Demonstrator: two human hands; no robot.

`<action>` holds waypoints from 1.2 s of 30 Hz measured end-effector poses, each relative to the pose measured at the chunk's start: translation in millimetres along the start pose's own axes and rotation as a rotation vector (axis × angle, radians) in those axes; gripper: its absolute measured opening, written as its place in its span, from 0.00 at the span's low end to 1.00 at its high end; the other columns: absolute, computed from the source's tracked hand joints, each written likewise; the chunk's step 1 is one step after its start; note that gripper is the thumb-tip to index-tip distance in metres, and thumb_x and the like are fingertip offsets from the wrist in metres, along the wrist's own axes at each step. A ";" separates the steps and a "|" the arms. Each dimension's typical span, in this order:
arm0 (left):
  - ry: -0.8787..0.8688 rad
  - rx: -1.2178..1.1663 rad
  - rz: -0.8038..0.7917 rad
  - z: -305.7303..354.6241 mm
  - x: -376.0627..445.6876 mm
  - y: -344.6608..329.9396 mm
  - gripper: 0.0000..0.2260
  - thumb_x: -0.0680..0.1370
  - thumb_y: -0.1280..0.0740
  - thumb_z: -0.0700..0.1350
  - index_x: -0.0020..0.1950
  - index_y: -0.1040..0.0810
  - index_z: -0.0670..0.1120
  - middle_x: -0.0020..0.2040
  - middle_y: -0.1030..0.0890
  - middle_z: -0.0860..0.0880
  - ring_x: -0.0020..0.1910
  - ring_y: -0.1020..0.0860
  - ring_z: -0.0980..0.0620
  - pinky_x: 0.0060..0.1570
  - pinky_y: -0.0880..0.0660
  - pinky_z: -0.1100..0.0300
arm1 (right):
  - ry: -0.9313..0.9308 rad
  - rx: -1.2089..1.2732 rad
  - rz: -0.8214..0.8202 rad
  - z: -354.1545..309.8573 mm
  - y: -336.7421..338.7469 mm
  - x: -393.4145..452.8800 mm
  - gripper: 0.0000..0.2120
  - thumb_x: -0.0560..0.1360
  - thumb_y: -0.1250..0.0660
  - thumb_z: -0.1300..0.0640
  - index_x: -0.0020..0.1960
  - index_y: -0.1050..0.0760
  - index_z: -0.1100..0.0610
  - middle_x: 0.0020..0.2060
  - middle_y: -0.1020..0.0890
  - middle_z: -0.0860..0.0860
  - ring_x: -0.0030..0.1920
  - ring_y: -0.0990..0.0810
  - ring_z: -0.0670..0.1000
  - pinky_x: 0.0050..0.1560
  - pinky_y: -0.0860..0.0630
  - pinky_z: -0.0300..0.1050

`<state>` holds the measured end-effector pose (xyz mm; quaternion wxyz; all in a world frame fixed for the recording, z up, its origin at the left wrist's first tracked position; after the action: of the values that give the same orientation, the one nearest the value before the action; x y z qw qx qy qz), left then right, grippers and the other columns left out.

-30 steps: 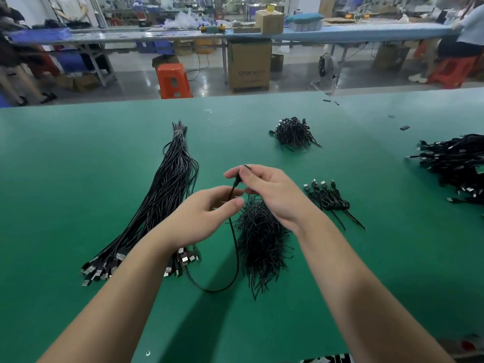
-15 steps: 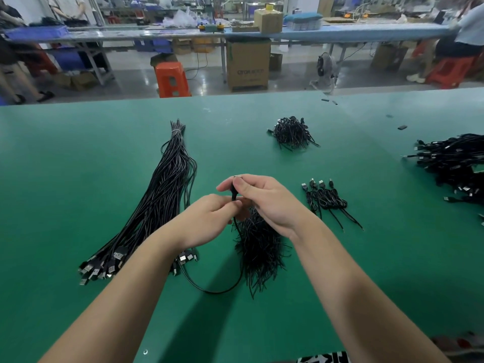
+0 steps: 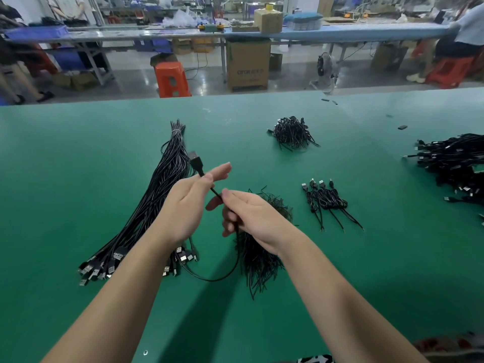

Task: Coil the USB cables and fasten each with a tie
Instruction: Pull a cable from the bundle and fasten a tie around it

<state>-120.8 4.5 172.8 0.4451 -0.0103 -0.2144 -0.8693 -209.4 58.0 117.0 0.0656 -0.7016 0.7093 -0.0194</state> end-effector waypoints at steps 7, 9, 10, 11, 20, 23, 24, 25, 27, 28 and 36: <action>0.037 -0.233 -0.163 -13.8 -3.4 -4.8 0.25 0.80 0.52 0.49 0.68 0.21 0.48 0.64 0.18 0.48 0.69 0.25 0.52 0.72 0.36 0.43 | 0.166 -0.016 -0.025 -21.7 -17.3 -7.4 0.13 0.85 0.43 0.53 0.50 0.22 0.57 0.28 0.40 0.45 0.27 0.42 0.45 0.31 0.42 0.45; 0.049 -0.281 -0.212 -18.0 -3.2 -7.3 0.26 0.80 0.53 0.48 0.68 0.21 0.48 0.65 0.19 0.46 0.70 0.27 0.51 0.73 0.39 0.48 | 0.195 -0.013 -0.031 -23.1 -19.4 -7.2 0.13 0.85 0.42 0.52 0.46 0.22 0.52 0.28 0.40 0.45 0.27 0.43 0.45 0.31 0.46 0.46; 0.059 -0.313 -0.234 -20.4 -3.0 -8.7 0.26 0.80 0.53 0.48 0.68 0.21 0.48 0.66 0.20 0.46 0.71 0.27 0.50 0.74 0.40 0.49 | 0.198 -0.008 -0.034 -22.6 -20.3 -7.0 0.14 0.84 0.42 0.52 0.44 0.22 0.50 0.28 0.40 0.45 0.27 0.43 0.45 0.31 0.46 0.46; 0.071 -0.338 -0.251 -22.8 -3.0 -10.3 0.26 0.81 0.54 0.48 0.68 0.21 0.48 0.67 0.21 0.46 0.72 0.28 0.50 0.74 0.41 0.49 | 0.195 -0.005 -0.036 -21.6 -20.9 -6.8 0.14 0.84 0.42 0.51 0.43 0.22 0.49 0.28 0.40 0.45 0.27 0.43 0.45 0.30 0.46 0.45; -0.018 -0.522 0.022 -5.0 0.0 2.1 0.24 0.80 0.53 0.48 0.64 0.22 0.41 0.59 0.17 0.41 0.65 0.21 0.45 0.68 0.31 0.48 | -0.049 0.171 -0.089 13.9 -33.7 -4.1 0.21 0.81 0.41 0.41 0.35 0.34 0.53 0.27 0.40 0.44 0.25 0.44 0.45 0.26 0.43 0.37; -0.039 -0.700 0.050 15.3 1.0 3.7 0.26 0.82 0.55 0.46 0.61 0.21 0.38 0.56 0.17 0.37 0.57 0.18 0.40 0.57 0.22 0.50 | -0.131 0.449 -0.151 31.0 -45.7 -3.7 0.22 0.81 0.39 0.42 0.34 0.36 0.52 0.26 0.42 0.46 0.24 0.46 0.44 0.23 0.43 0.36; -0.028 -0.786 0.029 21.4 1.1 5.5 0.27 0.82 0.55 0.47 0.58 0.18 0.38 0.54 0.16 0.37 0.50 0.16 0.41 0.48 0.20 0.53 | -0.148 0.556 -0.182 35.5 -49.9 -3.3 0.22 0.82 0.40 0.43 0.33 0.36 0.52 0.26 0.43 0.46 0.24 0.46 0.44 0.22 0.43 0.35; -0.011 -0.871 -0.030 26.3 0.9 8.0 0.27 0.82 0.55 0.47 0.55 0.16 0.39 0.50 0.15 0.38 0.39 0.15 0.45 0.37 0.20 0.57 | -0.165 0.650 -0.210 39.7 -52.8 -3.2 0.22 0.82 0.41 0.43 0.33 0.38 0.51 0.26 0.44 0.46 0.23 0.47 0.45 0.22 0.44 0.35; 0.025 -1.008 -0.390 45.4 -7.7 -0.9 0.26 0.81 0.52 0.48 0.51 0.17 0.35 0.41 0.15 0.39 0.20 0.26 0.50 0.21 0.29 0.65 | -0.194 0.779 -0.228 47.6 -52.3 -2.4 0.22 0.82 0.40 0.44 0.33 0.42 0.50 0.26 0.45 0.46 0.24 0.48 0.45 0.22 0.45 0.36; 0.075 -0.964 -0.624 51.8 -20.1 -12.2 0.25 0.81 0.50 0.48 0.51 0.19 0.32 0.39 0.16 0.37 0.17 0.29 0.50 0.19 0.33 0.67 | -0.201 0.804 -0.212 51.8 -48.8 -1.5 0.22 0.82 0.41 0.45 0.33 0.42 0.50 0.26 0.45 0.46 0.24 0.48 0.45 0.22 0.46 0.36; 0.547 0.194 -0.656 -57.9 -43.9 -30.1 0.19 0.81 0.49 0.41 0.48 0.20 0.34 0.39 0.16 0.35 0.38 0.16 0.34 0.33 0.20 0.55 | -0.184 0.588 -0.079 55.9 -27.3 8.9 0.14 0.77 0.40 0.51 0.33 0.30 0.50 0.26 0.38 0.44 0.22 0.44 0.43 0.21 0.45 0.36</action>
<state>-107.7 31.6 100.1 0.1849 0.3307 -0.1611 -0.9113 -175.7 52.3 64.3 0.3288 -0.6782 0.6367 -0.1628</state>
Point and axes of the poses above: each hand's wrist, its own x-axis towards the middle knuckle, its own y-axis out of the back of the hand, z = x × y, the point moved 9 cm from there along x, towards the middle knuckle
